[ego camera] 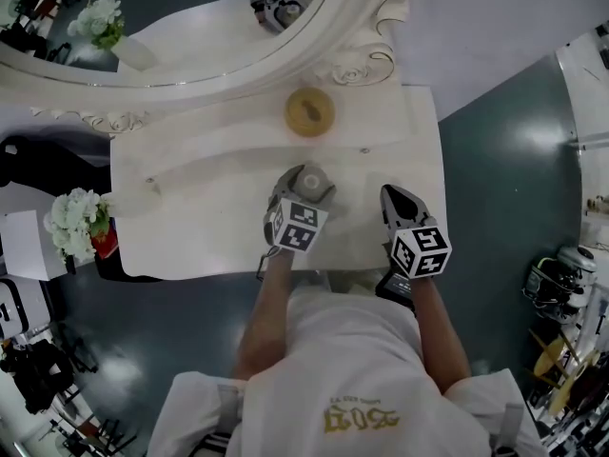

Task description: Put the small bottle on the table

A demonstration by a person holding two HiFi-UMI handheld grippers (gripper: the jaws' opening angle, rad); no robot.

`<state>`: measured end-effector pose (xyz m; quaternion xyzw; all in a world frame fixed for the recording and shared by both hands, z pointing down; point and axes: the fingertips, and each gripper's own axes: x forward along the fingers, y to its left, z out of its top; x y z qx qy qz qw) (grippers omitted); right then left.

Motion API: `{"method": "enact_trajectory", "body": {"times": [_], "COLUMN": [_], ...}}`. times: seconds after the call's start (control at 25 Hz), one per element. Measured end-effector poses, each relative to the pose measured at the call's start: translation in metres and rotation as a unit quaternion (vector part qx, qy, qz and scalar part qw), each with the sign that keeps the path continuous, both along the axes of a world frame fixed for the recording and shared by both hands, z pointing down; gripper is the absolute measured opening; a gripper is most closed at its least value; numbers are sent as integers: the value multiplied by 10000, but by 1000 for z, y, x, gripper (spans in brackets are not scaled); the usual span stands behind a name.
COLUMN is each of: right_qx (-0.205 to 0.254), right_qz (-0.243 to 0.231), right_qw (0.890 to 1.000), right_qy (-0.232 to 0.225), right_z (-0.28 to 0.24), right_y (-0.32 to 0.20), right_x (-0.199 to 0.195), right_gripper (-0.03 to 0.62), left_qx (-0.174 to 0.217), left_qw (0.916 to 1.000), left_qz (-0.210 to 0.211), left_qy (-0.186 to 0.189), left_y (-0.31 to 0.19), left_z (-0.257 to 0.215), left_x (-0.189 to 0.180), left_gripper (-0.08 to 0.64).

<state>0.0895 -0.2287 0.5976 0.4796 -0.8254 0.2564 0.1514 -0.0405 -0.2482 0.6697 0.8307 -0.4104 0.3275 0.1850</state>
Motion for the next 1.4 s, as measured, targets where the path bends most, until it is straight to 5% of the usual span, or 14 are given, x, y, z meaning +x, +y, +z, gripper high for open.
{"method": "enact_trajectory", "body": {"times": [0.4,0.64,0.96,1.16,1.4], "right_qx": [259,490,590,692,846], "right_qz": [69,97,210,197,78], "right_qw": [9996,9987,9976,9964,9950], "right_qy": [-14,-44,-302,-449,-526], "right_z": [-19,-38,-54,-64,-77], "right_y": [5,15,29,38,56], "right_x": [0,-1,-1,-8,-21], "right_gripper": [12,12,12,12,12], "left_qx": [-697,-1003,-852,-189,146], "left_qw": [9924,9836,9780,9807,9722], "left_qz": [-492,-679,-972,-1014,-1111], "left_qy": [888,1336,1636,1663,2057], "left_y": [8,23,38,45,57], "left_z": [-4,-15,-40,-72,-111], "left_x": [-7,-11,-24,-37,-41], "left_gripper": [416,393,275,87,25]}}
